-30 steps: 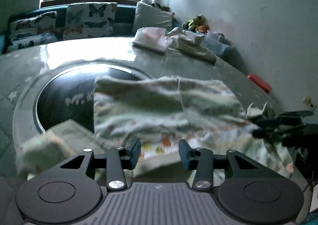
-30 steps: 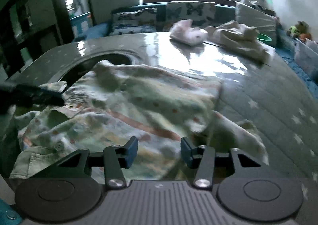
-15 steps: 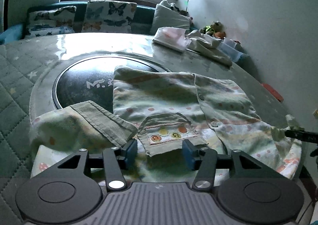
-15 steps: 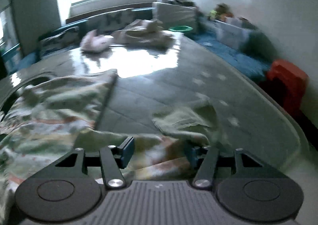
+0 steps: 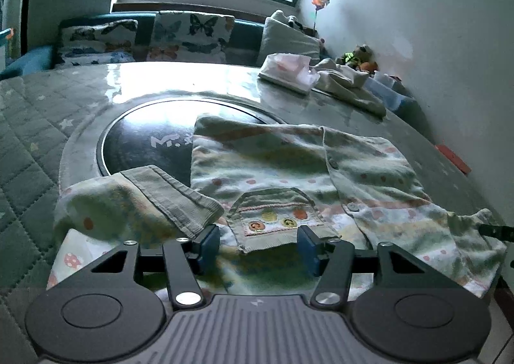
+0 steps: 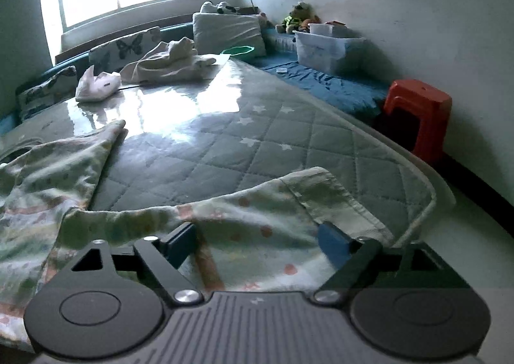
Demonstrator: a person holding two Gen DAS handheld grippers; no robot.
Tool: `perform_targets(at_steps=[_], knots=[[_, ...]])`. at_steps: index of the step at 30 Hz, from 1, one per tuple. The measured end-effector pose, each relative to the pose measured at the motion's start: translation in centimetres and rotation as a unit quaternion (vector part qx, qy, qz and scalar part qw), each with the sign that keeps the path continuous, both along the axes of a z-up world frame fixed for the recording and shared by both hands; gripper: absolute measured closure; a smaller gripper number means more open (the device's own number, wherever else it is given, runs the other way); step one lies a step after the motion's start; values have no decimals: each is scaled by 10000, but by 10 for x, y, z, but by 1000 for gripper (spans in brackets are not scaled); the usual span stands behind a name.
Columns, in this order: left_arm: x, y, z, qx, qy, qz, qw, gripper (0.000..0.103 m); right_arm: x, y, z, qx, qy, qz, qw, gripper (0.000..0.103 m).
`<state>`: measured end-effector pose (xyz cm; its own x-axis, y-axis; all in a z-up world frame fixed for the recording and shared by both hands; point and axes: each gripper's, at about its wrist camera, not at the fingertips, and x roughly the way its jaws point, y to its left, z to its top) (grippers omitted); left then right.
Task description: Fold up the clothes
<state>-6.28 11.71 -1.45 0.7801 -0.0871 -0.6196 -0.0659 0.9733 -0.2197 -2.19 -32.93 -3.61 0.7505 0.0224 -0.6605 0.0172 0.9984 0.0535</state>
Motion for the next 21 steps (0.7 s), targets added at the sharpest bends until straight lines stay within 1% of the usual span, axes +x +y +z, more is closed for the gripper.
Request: perform_targets(at_steps=[4, 5, 6, 10, 12, 14, 17, 19, 21], knots=[[0, 2, 1, 75, -48, 149, 9998, 46, 7, 9, -3, -65, -2, 22, 10000, 0], [0, 3, 1, 103, -55, 216, 9997, 44, 8, 12, -4, -88, -4, 26, 10000, 0], [-1, 5, 1, 218, -54, 367, 9991, 42, 10, 15, -5, -104, -7, 24, 9999, 0], [-5, 19, 1, 237, -96, 679, 9974, 42, 15, 18, -7, -114, -45, -42, 9999, 0], [-9, 23, 1, 530, -102, 941, 9941, 39, 16, 20, -8, -120, -75, -63, 9999, 0], [-13, 29, -1, 767, -30, 1260, 9891, 39, 16, 21, -8, -123, -107, -85, 9998, 0], [-21, 40, -5, 882, 15, 1614, 9829, 37, 18, 23, -9, -127, -135, -107, 9998, 0], [-26, 43, -4, 851, 15, 1645, 9827, 36, 19, 23, -10, -125, -149, -114, 9997, 0], [-28, 38, -4, 925, -2, 1519, 9841, 35, 19, 24, -10, -129, -175, -120, 9997, 0]])
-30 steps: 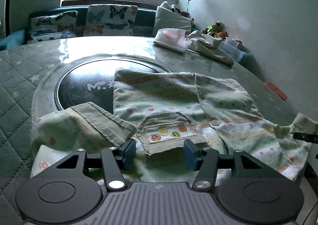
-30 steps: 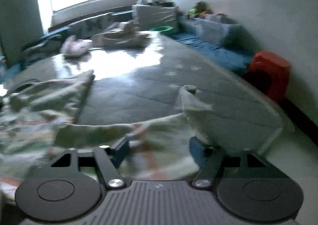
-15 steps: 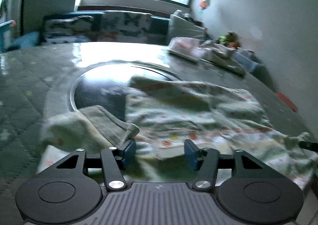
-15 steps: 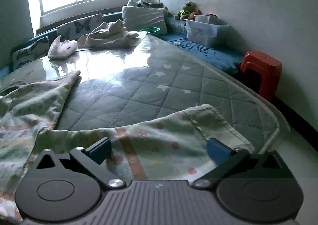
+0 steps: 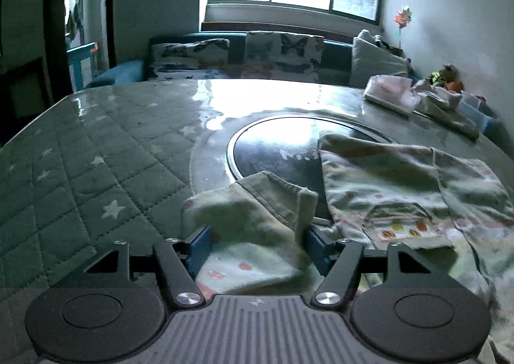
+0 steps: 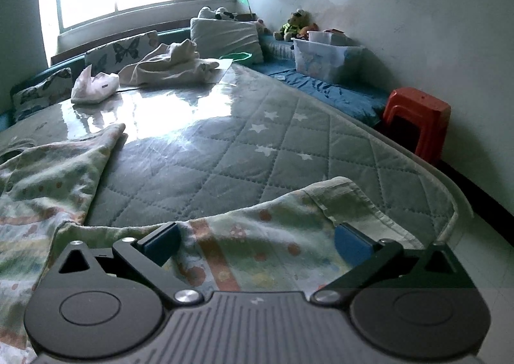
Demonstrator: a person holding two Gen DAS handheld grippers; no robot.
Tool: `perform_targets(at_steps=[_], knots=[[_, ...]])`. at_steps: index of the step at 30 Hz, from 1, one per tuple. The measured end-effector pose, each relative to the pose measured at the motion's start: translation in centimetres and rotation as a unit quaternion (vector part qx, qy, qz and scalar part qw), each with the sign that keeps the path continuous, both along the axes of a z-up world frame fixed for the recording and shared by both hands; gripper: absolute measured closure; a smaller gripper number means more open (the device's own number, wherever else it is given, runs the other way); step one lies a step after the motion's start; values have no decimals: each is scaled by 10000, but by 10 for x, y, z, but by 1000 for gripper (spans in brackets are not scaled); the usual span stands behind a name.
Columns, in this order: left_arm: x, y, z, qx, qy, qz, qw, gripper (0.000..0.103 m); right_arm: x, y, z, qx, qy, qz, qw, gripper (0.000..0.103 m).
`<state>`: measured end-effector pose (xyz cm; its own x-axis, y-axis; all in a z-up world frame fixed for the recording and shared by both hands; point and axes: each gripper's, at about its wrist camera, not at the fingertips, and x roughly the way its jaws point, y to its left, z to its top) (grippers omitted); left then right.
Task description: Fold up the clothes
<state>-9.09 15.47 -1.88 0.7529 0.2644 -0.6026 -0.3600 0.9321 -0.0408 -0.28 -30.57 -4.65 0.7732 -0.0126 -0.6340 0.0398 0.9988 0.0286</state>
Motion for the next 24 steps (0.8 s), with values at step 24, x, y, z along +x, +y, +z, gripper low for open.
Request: perform_targets(at_steps=[24], knots=[[-30, 80, -6, 915, 614, 2702, 9565, 30, -1, 1, -3, 2, -153, 44, 9999, 0]])
